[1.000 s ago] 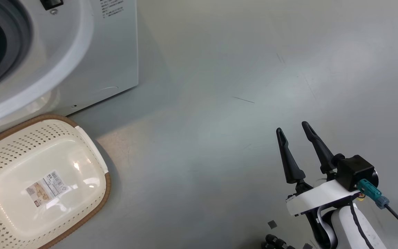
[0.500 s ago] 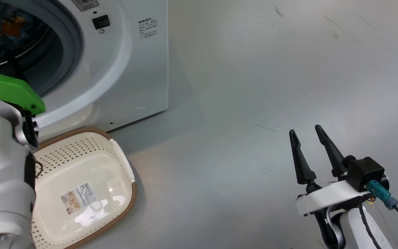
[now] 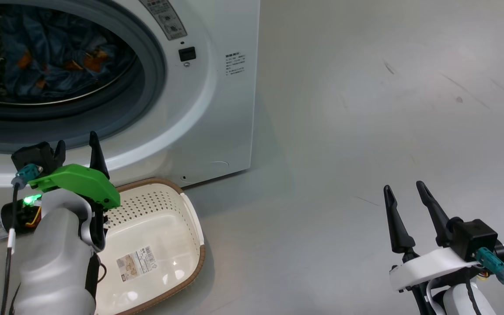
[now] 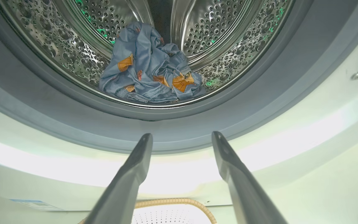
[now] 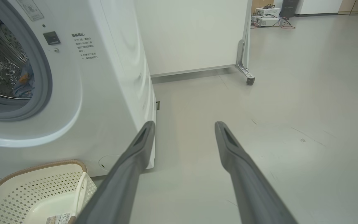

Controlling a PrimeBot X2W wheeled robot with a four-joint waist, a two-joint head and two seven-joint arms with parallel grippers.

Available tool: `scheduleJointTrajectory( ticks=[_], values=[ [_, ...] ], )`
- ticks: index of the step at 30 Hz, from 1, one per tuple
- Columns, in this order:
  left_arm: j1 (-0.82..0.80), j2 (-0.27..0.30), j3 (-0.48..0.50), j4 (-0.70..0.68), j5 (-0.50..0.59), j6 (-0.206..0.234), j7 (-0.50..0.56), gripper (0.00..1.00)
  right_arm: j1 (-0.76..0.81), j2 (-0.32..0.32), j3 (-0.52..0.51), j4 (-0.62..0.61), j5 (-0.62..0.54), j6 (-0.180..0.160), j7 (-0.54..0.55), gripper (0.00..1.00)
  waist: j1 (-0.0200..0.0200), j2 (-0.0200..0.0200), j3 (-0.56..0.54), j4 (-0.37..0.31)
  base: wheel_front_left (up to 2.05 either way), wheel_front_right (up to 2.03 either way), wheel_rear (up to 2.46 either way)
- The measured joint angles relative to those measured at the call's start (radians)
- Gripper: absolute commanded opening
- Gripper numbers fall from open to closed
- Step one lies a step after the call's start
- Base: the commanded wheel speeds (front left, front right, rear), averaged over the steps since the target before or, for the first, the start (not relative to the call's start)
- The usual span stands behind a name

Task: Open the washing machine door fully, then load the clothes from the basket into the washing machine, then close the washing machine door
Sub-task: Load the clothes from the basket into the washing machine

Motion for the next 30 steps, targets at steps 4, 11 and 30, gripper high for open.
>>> scheduleJointTrajectory(
  ticks=[4, 11, 30],
  values=[
    [0.078, 0.000, 0.000, -0.094, 0.007, -0.007, 0.000, 1.00, 0.029, -0.003, -0.005, 0.007, -0.003, 0.000, 0.000, 1.00, 0.0000, 0.0000, -0.032, 0.036, 0.00, 0.00, 0.00],
    [0.247, -0.001, -0.025, -0.235, 0.053, -0.009, 0.000, 1.00, 0.055, -0.006, -0.016, 0.007, -0.003, 0.000, 0.000, 1.00, 0.0000, 0.0000, -0.083, 0.101, 0.00, 0.00, 0.00],
    [0.607, -0.004, -0.051, -0.512, 0.076, -0.009, 0.000, 1.00, 0.132, -0.020, 0.023, 0.019, -0.010, 0.000, 0.000, 1.00, 0.0000, 0.0000, -0.233, 0.197, 0.00, 0.00, 0.00]
  ],
)
